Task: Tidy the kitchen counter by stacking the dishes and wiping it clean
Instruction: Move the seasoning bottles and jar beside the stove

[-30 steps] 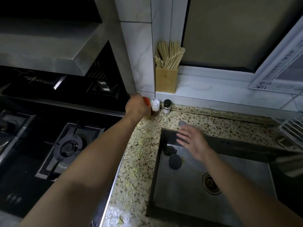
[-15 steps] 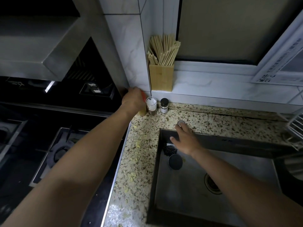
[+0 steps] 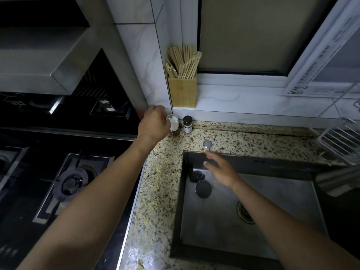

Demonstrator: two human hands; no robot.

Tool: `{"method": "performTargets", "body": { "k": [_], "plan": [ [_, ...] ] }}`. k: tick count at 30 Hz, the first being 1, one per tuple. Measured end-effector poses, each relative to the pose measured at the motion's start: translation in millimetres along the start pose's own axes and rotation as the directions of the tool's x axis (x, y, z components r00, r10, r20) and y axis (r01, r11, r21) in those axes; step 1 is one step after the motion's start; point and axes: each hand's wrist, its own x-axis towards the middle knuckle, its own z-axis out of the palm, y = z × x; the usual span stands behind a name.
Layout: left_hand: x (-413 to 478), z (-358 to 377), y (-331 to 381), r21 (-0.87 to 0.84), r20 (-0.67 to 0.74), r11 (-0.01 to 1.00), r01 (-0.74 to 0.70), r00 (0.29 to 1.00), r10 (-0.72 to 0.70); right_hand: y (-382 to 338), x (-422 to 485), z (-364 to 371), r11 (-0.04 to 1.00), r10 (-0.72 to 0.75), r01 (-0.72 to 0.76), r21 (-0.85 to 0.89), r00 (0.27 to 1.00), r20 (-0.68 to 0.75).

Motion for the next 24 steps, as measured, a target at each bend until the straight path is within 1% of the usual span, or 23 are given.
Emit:
{"method": "performTargets", "body": {
  "k": [2,3,4,6,8,11,15,17,20,22,24],
  "plan": [
    [-22.8,2.5,2.1,-0.144,-0.057,0.987,-0.073,0.996,0.065,7.5,-16.5,-6.7,0.985,0.045,-0.040,0.169,0.999,-0.028],
    [-34.8,4.5,2.5,-0.227,-0.057,0.972,-0.058,0.997,0.046,11.7,-21.9,-9.0,0.971,0.069,-0.057,0.234,0.997,-0.044],
    [-49.1,6.9,6.9,-0.319,-0.038,0.948,-0.013,0.999,0.001,14.5,-32.3,-13.8,0.949,0.094,-0.076,0.305,0.994,-0.048],
    [-76.6,13.8,14.8,-0.461,0.044,0.882,0.098,0.995,-0.087,19.6,-54.5,-22.3,0.898,0.150,-0.127,0.421,0.988,-0.021],
    [-97.4,23.3,16.7,-0.546,0.113,0.818,0.182,0.983,-0.143,24.0,-71.0,-28.5,0.872,0.172,-0.151,0.465,0.985,-0.003],
    [-128.3,34.1,26.0,-0.624,0.187,0.726,0.288,0.958,-0.219,35.8,-101.5,-40.9,0.849,0.190,-0.154,0.506,0.981,-0.020],
    [-167.0,48.1,55.7,-0.693,0.314,0.596,0.406,0.914,-0.258,60.6,-147.3,-60.6,0.806,0.214,-0.148,0.574,0.976,-0.049],
    [-184.7,55.0,74.9,-0.691,0.358,0.577,0.435,0.900,-0.249,71.9,-167.8,-71.8,0.777,0.233,-0.150,0.612,0.971,-0.057],
    [-211.6,65.2,102.8,-0.703,0.386,0.564,0.433,0.898,-0.209,88.3,-200.5,-88.2,0.743,0.259,-0.144,0.653,0.962,-0.083],
    [-226.6,71.3,119.5,-0.712,0.410,0.547,0.441,0.893,-0.186,99.4,-221.6,-96.9,0.731,0.254,-0.113,0.673,0.960,-0.115],
    [-241.6,76.6,137.6,-0.704,0.431,0.556,0.441,0.888,-0.160,110.3,-244.3,-106.8,0.714,0.262,-0.085,0.695,0.953,-0.152]
  ]
}}
